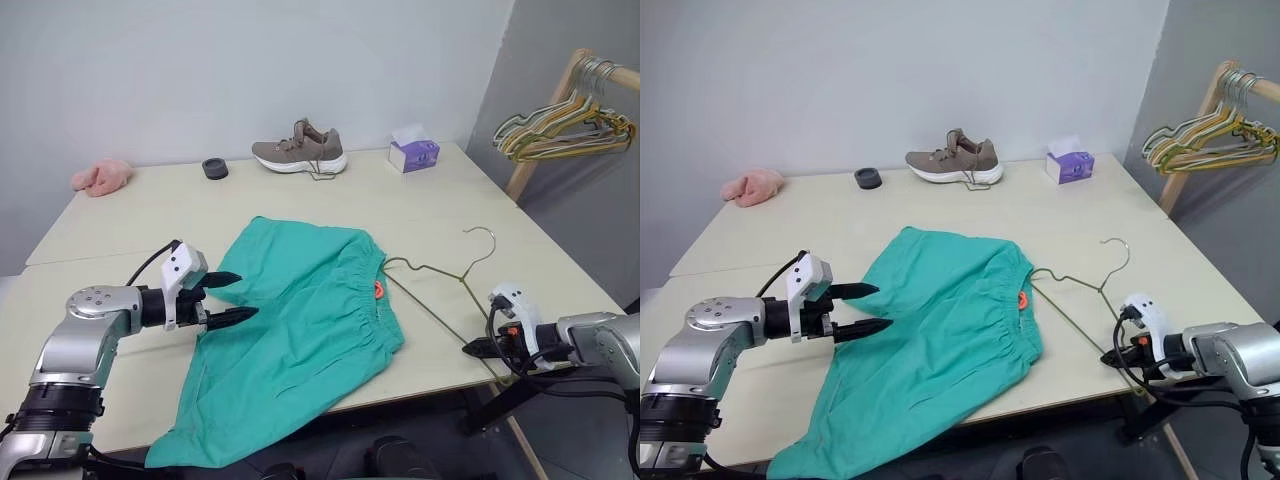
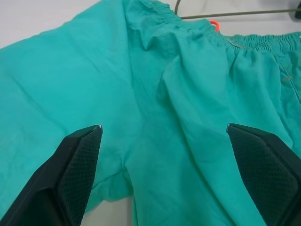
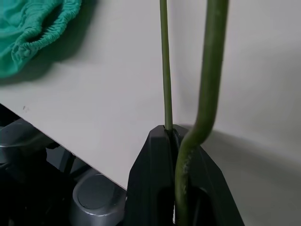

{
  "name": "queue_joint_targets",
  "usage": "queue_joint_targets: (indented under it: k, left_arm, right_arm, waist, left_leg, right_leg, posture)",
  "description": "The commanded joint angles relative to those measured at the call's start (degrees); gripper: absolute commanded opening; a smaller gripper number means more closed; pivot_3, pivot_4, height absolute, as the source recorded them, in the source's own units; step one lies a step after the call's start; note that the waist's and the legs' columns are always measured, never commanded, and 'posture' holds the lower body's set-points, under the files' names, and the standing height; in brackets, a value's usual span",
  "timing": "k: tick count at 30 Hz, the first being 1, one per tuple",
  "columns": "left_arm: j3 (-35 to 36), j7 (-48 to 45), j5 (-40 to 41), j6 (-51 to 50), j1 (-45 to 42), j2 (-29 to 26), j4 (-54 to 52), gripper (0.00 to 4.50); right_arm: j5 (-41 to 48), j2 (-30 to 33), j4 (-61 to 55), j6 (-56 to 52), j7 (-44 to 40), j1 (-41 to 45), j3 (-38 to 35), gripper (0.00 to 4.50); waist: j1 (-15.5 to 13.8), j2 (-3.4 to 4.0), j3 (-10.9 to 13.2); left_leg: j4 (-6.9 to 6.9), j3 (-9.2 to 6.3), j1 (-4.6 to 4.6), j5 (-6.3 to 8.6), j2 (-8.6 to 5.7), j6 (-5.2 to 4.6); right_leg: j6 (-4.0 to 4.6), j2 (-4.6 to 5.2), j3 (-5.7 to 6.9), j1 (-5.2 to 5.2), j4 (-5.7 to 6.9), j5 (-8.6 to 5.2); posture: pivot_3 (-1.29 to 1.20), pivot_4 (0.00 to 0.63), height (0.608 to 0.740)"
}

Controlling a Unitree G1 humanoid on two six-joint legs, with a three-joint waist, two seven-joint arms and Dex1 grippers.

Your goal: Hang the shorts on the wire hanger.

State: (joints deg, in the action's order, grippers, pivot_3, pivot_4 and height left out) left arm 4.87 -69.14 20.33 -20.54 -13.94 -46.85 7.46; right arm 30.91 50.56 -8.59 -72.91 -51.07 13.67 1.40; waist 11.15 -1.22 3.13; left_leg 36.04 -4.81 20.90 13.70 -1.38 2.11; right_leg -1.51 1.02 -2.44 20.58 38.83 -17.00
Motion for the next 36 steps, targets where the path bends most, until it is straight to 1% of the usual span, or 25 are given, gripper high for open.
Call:
queue_joint_targets:
  k: [1,11,18,22,25,30,36]
  left_arm:
    - [0.9,0.0,0.1,1.2,-1.1,-0.9,-0.4,4.48]
    - [1.4,0.6,0.0,1.3,0.1,-0.8,-0.8,4.48]
    - [1.0,0.5,0.1,1.8,0.9,-0.7,-1.4,4.48]
    - [0.8,0.5,0.1,1.9,0.9,-0.7,-1.6,4.48]
    - [0.7,0.7,0.0,2.0,0.7,-0.6,-1.6,4.48]
    - [0.6,1.0,-0.2,2.4,0.8,-0.5,-1.8,4.48]
    - [0.9,1.3,0.0,2.4,1.3,-0.5,-2.2,4.48]
  right_arm:
    - [1.4,0.2,-1.8,1.1,-1.1,1.9,0.1,0.0]
    - [0.7,0.2,-1.3,2.0,-1.0,3.8,3.0,0.0]
    - [-0.8,-1.8,2.2,1.7,1.1,4.9,4.7,0.0]
    - [0.3,-3.1,3.0,-0.2,0.9,6.1,5.6,0.0]
    - [1.9,-5.4,4.8,-3.4,1.0,8.7,5.2,0.0]
    - [2.6,-11.1,9.8,-9.4,4.3,13.6,2.4,0.0]
    - [4.7,-15.2,9.3,-14.8,5.6,15.5,2.1,0.0]
  waist:
    - [0.0,0.0,0.0]
    - [0.0,-0.01,0.0]
    - [-0.1,-0.03,0.1]
    - [0.0,-0.03,0.1]
    - [0.0,-0.03,0.1]
    - [-0.1,-0.03,0.1]
    - [-0.4,-0.02,0.1]
  left_leg:
    - [0.0,0.0,0.0,0.0,0.0,0.0]
    - [0.0,-0.01,0.0,0.0,0.0,0.0]
    - [0.0,-0.01,0.01,0.0,0.0,0.0]
    - [0.0,-0.01,0.0,0.0,0.0,0.0]
    - [0.0,-0.02,0.0,0.0,0.01,0.0]
    - [0.0,-0.03,0.01,0.0,0.0,0.0]
    - [0.0,-0.07,0.05,0.0,0.0,-0.01]
  right_leg:
    - [0.0,0.0,0.0,0.0,0.0,0.0]
    - [0.0,0.0,0.0,0.01,0.0,0.0]
    - [0.0,0.01,-0.02,0.02,0.0,0.0]
    - [0.0,0.01,-0.01,0.02,0.0,0.0]
    - [0.0,0.0,0.0,0.01,0.0,0.0]
    - [0.0,0.0,0.0,0.02,0.02,0.0]
    - [0.0,0.01,0.02,0.05,0.02,0.0]
  posture:
    - [-0.21,0.0,0.74]
    - [-0.2,0.0,0.74]
    - [-0.2,0.0,0.74]
    - [-0.2,0.0,0.74]
    - [-0.19,0.0,0.74]
    - [-0.17,0.0,0.74]
    - [-0.16,0.0,0.74]
